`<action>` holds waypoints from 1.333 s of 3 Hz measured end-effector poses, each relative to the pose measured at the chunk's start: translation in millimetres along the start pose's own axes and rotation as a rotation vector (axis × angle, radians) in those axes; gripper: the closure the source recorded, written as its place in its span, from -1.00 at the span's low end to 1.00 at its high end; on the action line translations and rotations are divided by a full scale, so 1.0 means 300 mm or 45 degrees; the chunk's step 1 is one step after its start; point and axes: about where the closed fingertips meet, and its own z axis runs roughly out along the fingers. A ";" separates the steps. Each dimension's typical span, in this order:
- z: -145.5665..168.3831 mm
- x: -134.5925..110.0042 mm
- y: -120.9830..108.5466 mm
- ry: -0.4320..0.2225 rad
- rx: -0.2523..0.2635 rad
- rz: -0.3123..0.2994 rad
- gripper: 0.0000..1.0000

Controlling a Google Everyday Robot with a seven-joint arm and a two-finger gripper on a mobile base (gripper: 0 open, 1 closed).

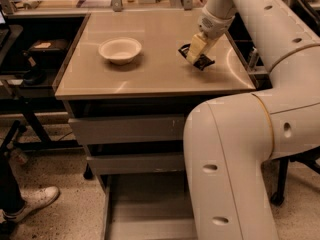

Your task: Place rxbar chocolate into bottom drawer

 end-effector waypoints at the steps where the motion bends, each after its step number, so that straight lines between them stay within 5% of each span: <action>1: -0.079 0.068 -0.023 0.000 0.036 0.051 1.00; 2: -0.085 0.200 -0.004 0.064 0.016 0.108 1.00; 3: -0.085 0.199 -0.004 0.063 0.016 0.108 1.00; 4: -0.087 0.289 -0.008 0.116 0.024 0.159 1.00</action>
Offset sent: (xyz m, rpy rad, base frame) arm -0.1211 -0.0681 0.0036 -0.0501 0.0951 -0.1299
